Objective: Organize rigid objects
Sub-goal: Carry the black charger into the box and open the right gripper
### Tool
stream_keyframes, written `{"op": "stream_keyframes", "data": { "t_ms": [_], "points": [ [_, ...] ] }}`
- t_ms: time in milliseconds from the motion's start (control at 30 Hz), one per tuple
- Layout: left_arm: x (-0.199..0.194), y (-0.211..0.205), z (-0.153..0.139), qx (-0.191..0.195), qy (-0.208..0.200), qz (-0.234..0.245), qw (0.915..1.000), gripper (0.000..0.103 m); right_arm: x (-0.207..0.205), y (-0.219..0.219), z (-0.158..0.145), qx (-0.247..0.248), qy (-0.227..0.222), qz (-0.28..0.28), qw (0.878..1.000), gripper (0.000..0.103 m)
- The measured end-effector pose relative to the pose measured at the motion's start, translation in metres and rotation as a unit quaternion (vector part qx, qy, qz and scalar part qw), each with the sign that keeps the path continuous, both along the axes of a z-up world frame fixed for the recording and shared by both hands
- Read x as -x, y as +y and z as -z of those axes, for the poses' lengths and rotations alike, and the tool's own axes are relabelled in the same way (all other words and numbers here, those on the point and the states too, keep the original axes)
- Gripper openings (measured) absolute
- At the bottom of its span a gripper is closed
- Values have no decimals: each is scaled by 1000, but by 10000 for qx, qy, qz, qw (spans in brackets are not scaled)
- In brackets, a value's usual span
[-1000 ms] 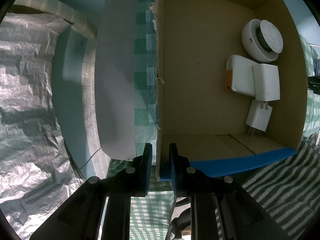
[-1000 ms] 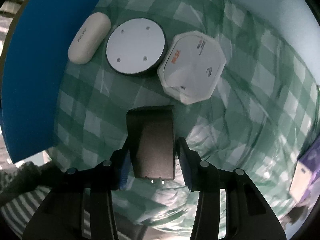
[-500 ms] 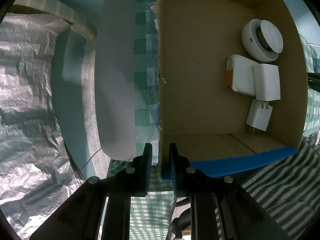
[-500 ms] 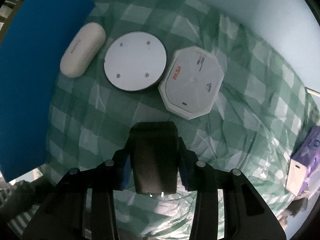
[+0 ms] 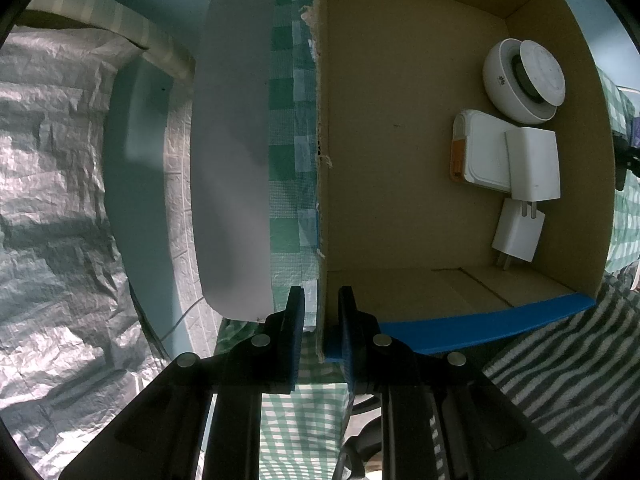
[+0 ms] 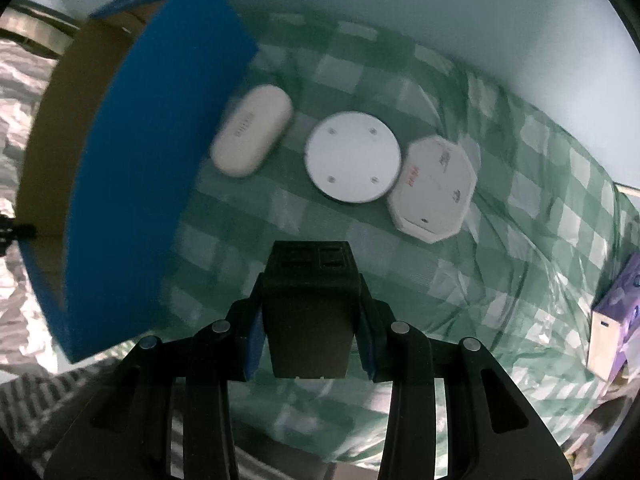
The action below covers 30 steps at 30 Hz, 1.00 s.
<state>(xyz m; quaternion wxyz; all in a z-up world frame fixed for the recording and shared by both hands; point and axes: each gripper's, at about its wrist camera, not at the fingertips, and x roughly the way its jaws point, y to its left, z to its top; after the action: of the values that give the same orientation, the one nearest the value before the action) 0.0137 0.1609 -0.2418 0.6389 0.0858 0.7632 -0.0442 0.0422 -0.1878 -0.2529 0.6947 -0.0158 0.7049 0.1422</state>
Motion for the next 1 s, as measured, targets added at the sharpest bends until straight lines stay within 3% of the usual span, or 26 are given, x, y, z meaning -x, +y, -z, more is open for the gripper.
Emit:
{"op": "stream_keyframes", "data": {
  "t_ms": [500,700,1000],
  "points": [
    [-2,1,0,18,1,22,10000,17,-18,38,-96,-458,-446,-419,9971,38],
    [-1,-1,0,9,-11,40,10000,17,-24,69,-113,-620,-568,-664,9943,37],
    [0,-2,-1,28,-29,15,10000,17,-30,113,-114,-678,-550,-990,9912,38]
  ]
}}
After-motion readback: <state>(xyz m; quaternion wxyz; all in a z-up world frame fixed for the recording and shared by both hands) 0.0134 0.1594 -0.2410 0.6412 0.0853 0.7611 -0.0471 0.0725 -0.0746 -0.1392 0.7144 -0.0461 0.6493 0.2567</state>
